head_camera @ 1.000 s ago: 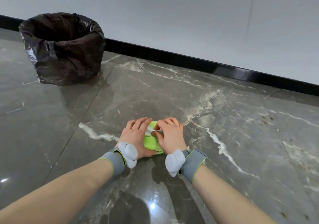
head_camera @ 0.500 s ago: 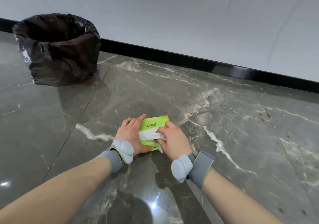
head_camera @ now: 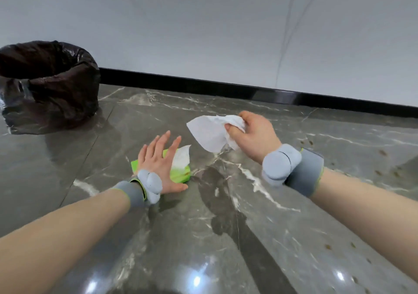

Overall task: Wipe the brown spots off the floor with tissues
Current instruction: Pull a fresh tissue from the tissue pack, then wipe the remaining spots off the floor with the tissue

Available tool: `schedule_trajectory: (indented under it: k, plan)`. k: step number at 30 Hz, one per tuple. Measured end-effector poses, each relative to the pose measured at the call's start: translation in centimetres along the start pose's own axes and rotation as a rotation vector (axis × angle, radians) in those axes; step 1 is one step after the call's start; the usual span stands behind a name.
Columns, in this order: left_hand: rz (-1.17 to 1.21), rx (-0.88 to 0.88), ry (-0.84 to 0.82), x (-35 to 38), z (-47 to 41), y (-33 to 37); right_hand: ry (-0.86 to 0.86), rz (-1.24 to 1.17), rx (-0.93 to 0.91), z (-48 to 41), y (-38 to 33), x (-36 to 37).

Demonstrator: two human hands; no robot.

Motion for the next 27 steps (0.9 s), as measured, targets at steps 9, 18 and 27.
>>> schedule_trajectory:
  k: [9,18,27]
  plan:
    - [-0.298,0.582,-0.098,-9.9,-4.3,14.3,-0.166,0.367,0.012,4.6,1.5,-13.8]
    - [-0.303,0.767,-0.255,-0.1,-0.2,24.4,-0.173,0.243,0.277,13.9,15.7,-11.7]
    - [0.073,0.561,-0.303,13.4,6.0,26.9,-0.110,0.136,0.501,26.7,25.2,-3.9]
Point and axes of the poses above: each hand's wrist, its own z-axis away from the middle knuckle, its own x-axis out of the palm, y = z × x, the point moved 2 cm from there along -z, towards the middle knuckle, and after that the axes turned 2 degrees about z, right-handed, at the moved point
